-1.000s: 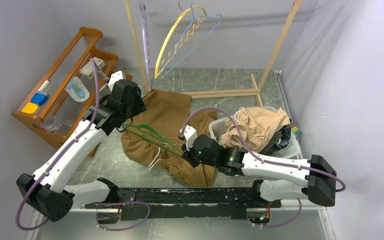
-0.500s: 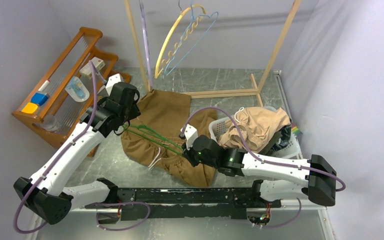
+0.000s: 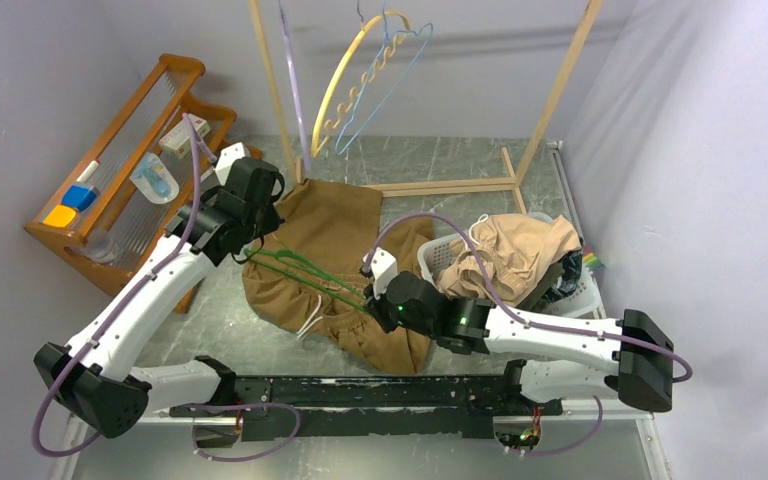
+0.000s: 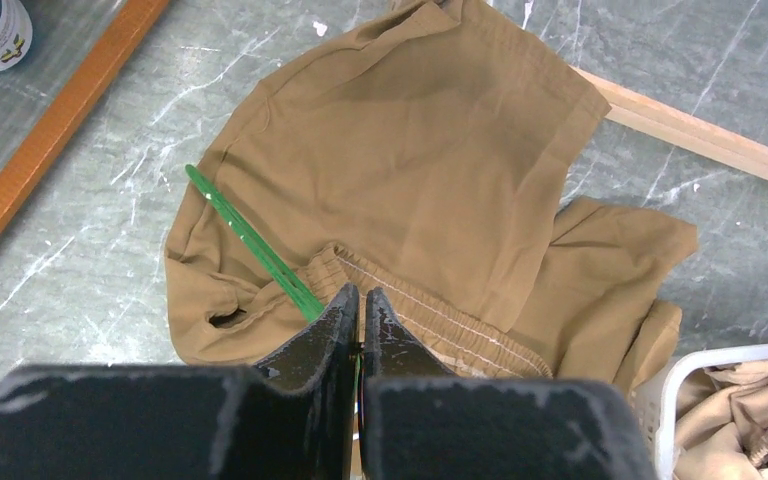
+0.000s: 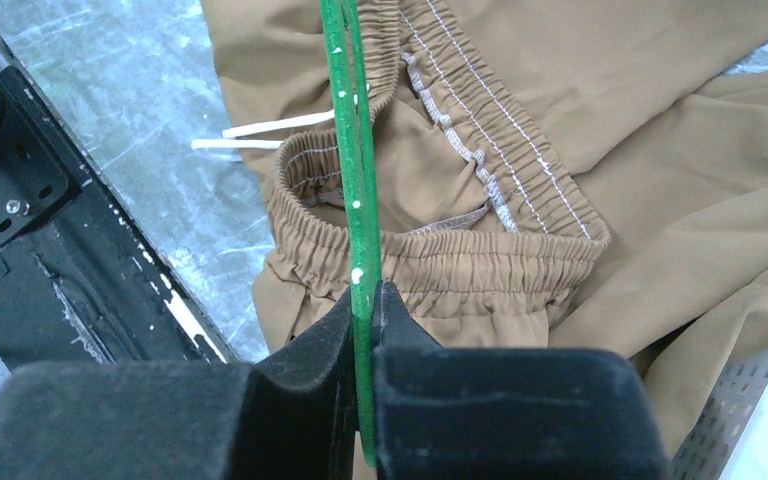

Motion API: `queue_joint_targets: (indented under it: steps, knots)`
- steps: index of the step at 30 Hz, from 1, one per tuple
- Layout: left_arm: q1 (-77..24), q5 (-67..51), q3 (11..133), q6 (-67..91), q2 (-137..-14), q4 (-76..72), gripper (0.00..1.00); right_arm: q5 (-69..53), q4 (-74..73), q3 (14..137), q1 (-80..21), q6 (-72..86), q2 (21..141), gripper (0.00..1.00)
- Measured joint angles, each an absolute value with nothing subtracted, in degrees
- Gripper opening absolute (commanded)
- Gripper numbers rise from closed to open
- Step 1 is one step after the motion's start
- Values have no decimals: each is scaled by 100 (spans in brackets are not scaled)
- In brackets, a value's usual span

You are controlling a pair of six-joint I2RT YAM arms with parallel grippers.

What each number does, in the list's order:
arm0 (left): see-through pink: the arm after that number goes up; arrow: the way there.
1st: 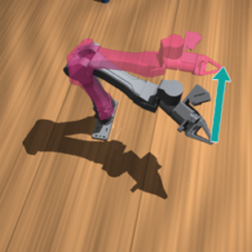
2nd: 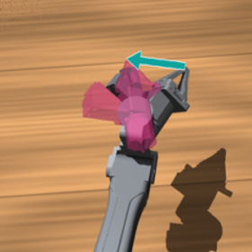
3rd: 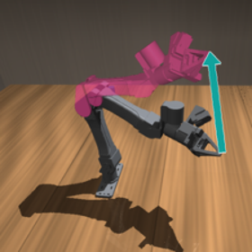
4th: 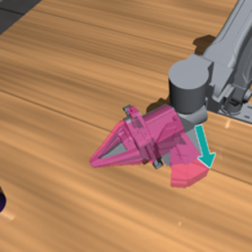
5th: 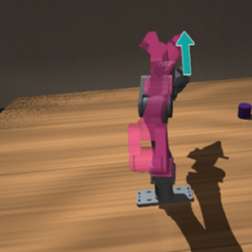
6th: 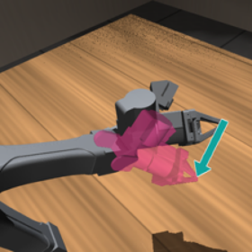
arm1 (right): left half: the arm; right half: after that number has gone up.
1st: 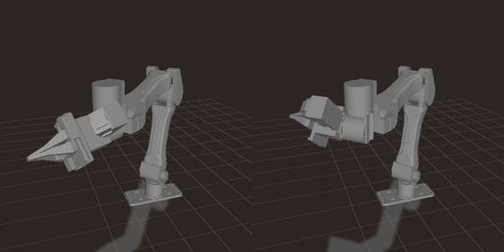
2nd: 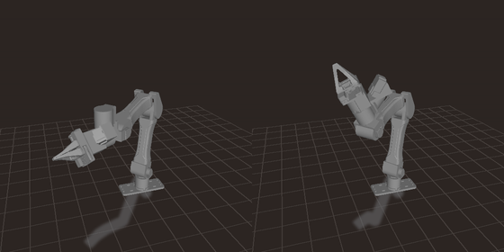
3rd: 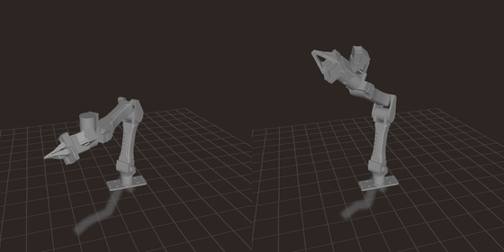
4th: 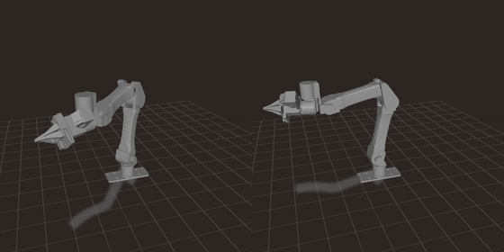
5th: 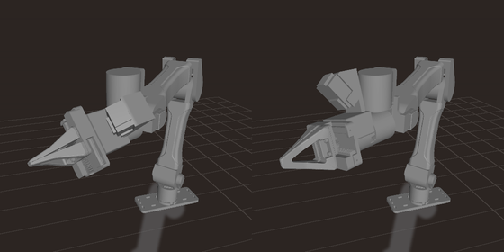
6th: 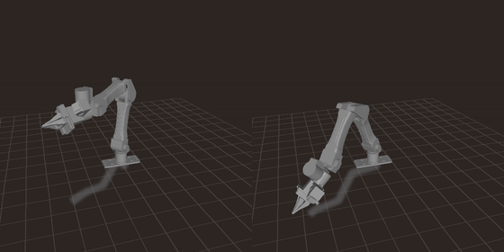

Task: Remove the shorts from the hanger
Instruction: Place the hanger on the clothes rod.

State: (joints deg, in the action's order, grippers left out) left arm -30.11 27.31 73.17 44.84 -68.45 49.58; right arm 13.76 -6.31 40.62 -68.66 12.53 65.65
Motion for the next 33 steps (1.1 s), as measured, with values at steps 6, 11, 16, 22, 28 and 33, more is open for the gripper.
queue_joint_targets:
  steps: [6, 11, 16, 22, 28, 33]
  knots:
    - [-3011, 2788, 7618, 4810, -6958, 5164, 8, 1605, -351, 3979, -7177, 1280, 6479, 0]
    - [-3011, 2875, 7975, 5072, -7247, 5548, 23, 1745, 276, 3658, -7548, 1142, 6128, 0]
    - [-3006, 2908, 7887, 5070, -7116, 5470, 61, 1601, 340, 3489, -7585, 1083, 5826, 0]
    - [-3006, 2574, 7446, 4886, -6101, 4908, 76, 1411, 130, 3494, -7585, 1234, 5905, 0]
    - [-3006, 2552, 7378, 4836, -5710, 4668, 81, 1566, 95, 3330, -7533, 1658, 5468, 0]
    - [-3006, 2598, 6751, 4842, -5148, 4486, 82, 1656, 19, 3186, -7194, 1977, 4958, 0]
